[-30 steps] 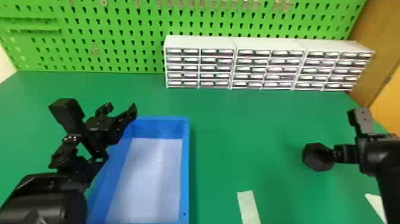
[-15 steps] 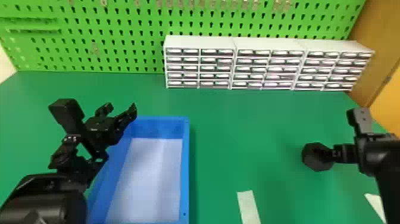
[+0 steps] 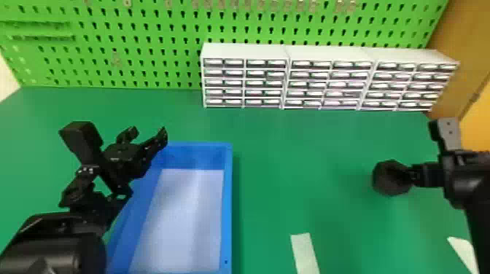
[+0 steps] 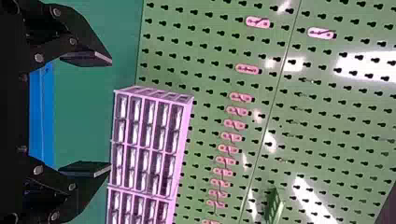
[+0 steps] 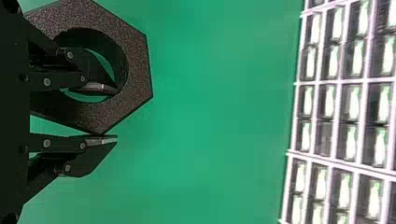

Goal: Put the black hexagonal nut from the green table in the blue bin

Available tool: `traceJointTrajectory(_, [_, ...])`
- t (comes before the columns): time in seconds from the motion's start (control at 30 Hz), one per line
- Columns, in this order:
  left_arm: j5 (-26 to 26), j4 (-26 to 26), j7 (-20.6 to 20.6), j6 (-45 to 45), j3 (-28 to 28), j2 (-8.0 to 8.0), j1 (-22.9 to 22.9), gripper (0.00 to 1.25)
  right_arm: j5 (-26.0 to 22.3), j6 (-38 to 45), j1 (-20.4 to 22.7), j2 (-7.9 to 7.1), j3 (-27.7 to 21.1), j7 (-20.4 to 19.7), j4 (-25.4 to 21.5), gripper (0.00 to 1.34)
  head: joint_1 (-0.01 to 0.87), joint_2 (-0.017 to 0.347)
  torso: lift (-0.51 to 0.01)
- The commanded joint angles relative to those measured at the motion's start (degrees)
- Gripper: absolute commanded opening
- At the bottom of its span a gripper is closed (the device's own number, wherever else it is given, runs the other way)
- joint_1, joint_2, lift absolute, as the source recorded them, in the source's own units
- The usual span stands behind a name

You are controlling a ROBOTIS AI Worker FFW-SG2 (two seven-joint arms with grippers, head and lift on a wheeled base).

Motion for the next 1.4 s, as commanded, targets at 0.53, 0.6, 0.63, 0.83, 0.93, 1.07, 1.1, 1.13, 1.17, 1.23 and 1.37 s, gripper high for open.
traceJointTrajectory(0.53, [0.0, 0.0, -0.1, 0.0, 0.8, 0.00, 0.2, 0.79, -20.8, -12.1, 4.1, -3.58, 8.8, -13.3, -20.9, 0.34, 0.691, 0.009, -0.097])
traceJointTrajectory(0.6, [0.1, 0.0, -0.1, 0.0, 1.0, 0.00, 0.2, 0.79, -24.4, -12.0, 4.5, -4.19, 11.4, -16.5, -23.2, 0.34, 0.691, 0.009, -0.097])
traceJointTrajectory(0.63, [0.1, 0.0, -0.1, 0.0, 1.0, 0.00, 0.2, 0.79, -25.4, -12.1, 4.7, -4.37, 12.6, -17.7, -24.3, 0.34, 0.691, 0.009, -0.097])
traceJointTrajectory(0.83, [0.2, 0.0, -0.1, 0.0, 1.1, 0.00, 0.2, 0.79, -34.0, -12.4, 5.6, -4.90, 19.9, -25.0, -29.5, 0.34, 0.691, 0.009, -0.097])
traceJointTrajectory(0.93, [0.3, 0.0, 0.0, 0.0, 1.4, -0.09, 0.1, 0.79, -38.3, -12.6, 5.5, -5.42, 24.0, -26.7, -30.8, 0.34, 0.691, 0.009, -0.097])
traceJointTrajectory(1.07, [0.3, 0.0, 0.0, 0.0, 1.5, -0.09, -0.3, 0.79, -42.6, -12.6, 5.7, -5.95, 29.3, -28.3, -32.3, 0.34, 0.691, 0.009, -0.097])
traceJointTrajectory(1.1, [0.3, 0.0, 0.0, 0.0, 1.6, -0.09, -0.3, 0.79, -43.4, -12.6, 5.7, -6.04, 30.4, -28.6, -32.5, 0.34, 0.691, 0.009, -0.097])
traceJointTrajectory(1.13, [0.3, 0.0, 0.0, 0.0, 1.6, -0.09, -0.4, 0.79, -44.1, -12.8, 5.6, -6.13, 31.5, -28.7, -32.6, 0.34, 0.691, 0.009, -0.097])
traceJointTrajectory(1.17, [0.3, 0.0, 0.0, 0.0, 1.6, -0.09, -0.4, 0.79, -44.9, -13.1, 5.4, -6.21, 32.8, -28.8, -32.6, 0.34, 0.691, 0.009, -0.097])
traceJointTrajectory(1.23, [0.3, 0.0, 0.0, 0.0, 1.7, -0.18, -0.4, 0.79, -46.2, -13.3, 5.2, -6.48, 34.6, -29.0, -32.6, 0.34, 0.691, 0.009, -0.097])
traceJointTrajectory(1.37, [0.3, 0.0, -0.1, 0.0, 1.7, -0.18, -0.4, 0.79, -48.9, -14.1, 4.9, -6.74, 38.6, -29.4, -32.6, 0.34, 0.691, 0.009, -0.097])
